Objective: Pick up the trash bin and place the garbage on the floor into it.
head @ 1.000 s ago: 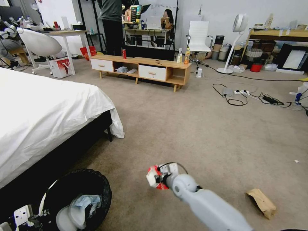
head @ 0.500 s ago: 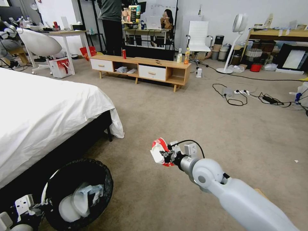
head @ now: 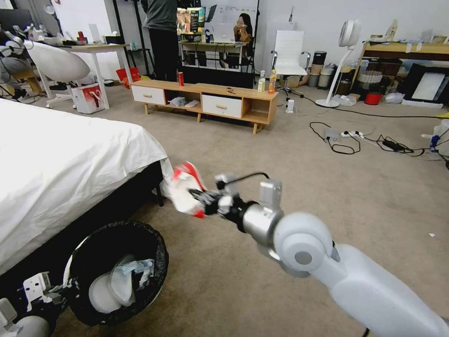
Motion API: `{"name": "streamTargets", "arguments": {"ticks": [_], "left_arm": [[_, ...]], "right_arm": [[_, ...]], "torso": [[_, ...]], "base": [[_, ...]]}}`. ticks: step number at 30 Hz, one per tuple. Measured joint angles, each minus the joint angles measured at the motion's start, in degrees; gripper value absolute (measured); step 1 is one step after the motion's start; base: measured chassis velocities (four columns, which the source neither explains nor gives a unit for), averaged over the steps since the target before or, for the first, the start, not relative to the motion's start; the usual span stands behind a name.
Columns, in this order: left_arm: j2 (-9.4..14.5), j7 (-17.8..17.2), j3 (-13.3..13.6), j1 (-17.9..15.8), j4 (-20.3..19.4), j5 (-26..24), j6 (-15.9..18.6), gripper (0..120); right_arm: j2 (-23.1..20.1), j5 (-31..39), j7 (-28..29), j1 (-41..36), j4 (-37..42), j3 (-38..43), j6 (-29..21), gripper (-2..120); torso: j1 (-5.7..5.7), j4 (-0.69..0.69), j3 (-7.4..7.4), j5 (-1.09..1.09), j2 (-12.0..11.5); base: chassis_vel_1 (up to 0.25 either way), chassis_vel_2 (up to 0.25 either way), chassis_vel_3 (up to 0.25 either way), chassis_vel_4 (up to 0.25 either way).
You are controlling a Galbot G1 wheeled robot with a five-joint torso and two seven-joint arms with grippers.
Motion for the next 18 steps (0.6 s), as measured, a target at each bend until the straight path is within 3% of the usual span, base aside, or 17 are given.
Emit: {"name": "streamTargets", "arguments": {"ticks": [7,10,18], "left_arm": [[0.0,0.1,0.0,0.3,-0.2,0.0,0.0,2],[0.2,0.2,0.2,0.2,-0.6,0.0,0.3,2],[0.2,0.2,0.6,0.2,-1.0,0.4,0.5,2]], "right_arm": [[3.2,1.7,0.6,1.8,1.2,-1.9,0.1,0],[8.6,3.6,0.0,6.2,0.2,-5.0,1.9,0],[14.4,9.5,2.9,10.7,-1.9,-10.7,0.7,0]], "torso": [[0.0,-0.06,0.0,0.02,0.0],[0.0,0.01,0.0,0.01,0.0],[0.0,-0.02,0.0,0.01,0.0]], "base": [[0.0,0.0,0.0,0.0],[0.0,0.0,0.0,0.0],[0.0,0.0,0.0,0.0]]}}
